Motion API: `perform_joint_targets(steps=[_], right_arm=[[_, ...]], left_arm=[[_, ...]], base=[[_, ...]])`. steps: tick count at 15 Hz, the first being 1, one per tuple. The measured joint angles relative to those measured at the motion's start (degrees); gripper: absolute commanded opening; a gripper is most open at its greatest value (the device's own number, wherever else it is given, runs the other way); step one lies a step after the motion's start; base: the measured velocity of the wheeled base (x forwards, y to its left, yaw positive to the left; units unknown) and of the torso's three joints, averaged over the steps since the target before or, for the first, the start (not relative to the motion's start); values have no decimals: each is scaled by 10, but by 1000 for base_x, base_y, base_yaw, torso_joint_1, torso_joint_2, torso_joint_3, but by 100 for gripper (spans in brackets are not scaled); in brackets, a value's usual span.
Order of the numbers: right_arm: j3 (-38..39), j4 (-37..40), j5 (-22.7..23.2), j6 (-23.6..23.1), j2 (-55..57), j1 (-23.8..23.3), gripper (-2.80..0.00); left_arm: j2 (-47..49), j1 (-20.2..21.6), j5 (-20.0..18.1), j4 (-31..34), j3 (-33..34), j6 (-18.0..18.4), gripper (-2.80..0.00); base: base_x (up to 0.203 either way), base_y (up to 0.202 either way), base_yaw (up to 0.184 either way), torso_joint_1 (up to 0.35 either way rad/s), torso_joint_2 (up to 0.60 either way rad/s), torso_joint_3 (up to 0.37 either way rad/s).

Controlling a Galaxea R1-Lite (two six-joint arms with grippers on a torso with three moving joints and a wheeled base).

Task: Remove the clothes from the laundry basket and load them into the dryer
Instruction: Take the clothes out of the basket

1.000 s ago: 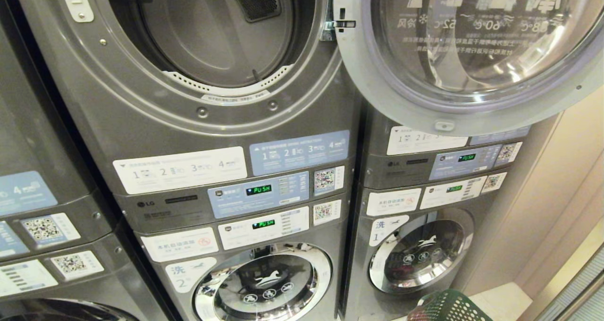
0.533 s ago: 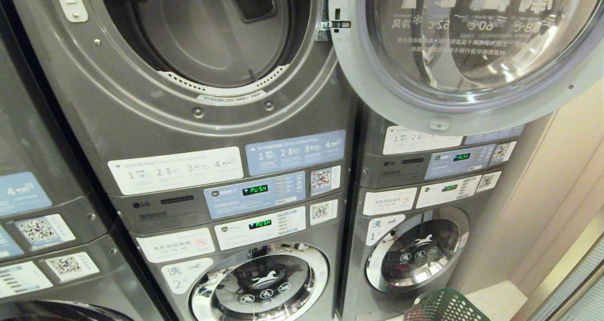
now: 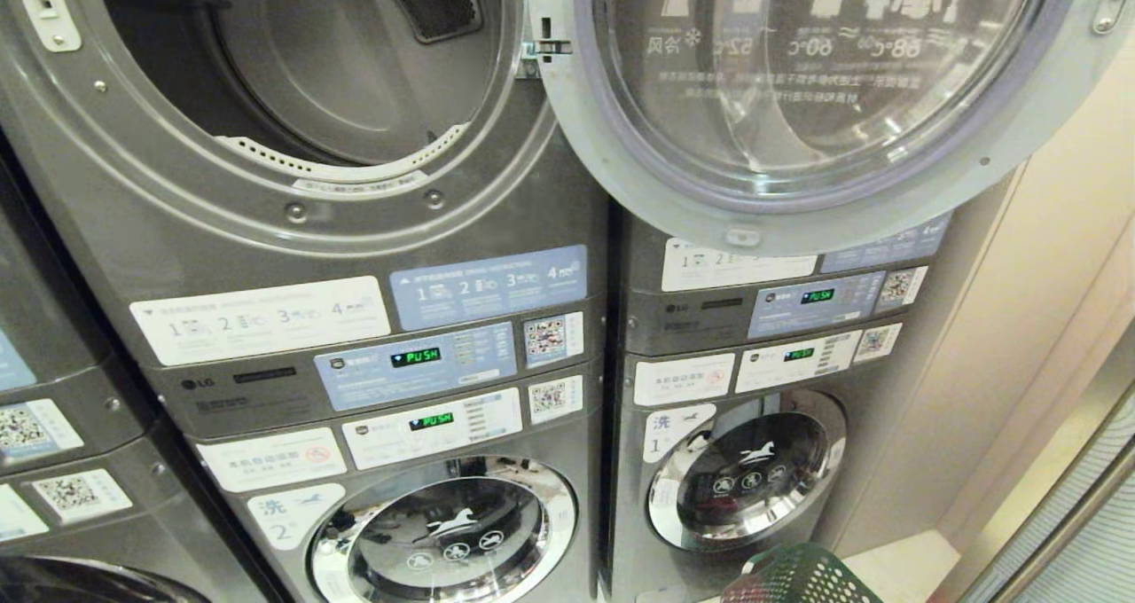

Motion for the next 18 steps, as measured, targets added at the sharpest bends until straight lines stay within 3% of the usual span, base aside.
perform_joint_targets(steps=[12, 18], right_arm=[[0, -1, -2, 22, 0, 0, -280], [0, -2, -2, 39, 0, 0, -280]], left_arm=[[0, 0, 9, -1, 0, -21, -280], [0, 0, 11, -2, 0, -25, -280]], base=[[0, -188, 2, 3, 2, 3], [0, -12, 1, -50, 118, 55]])
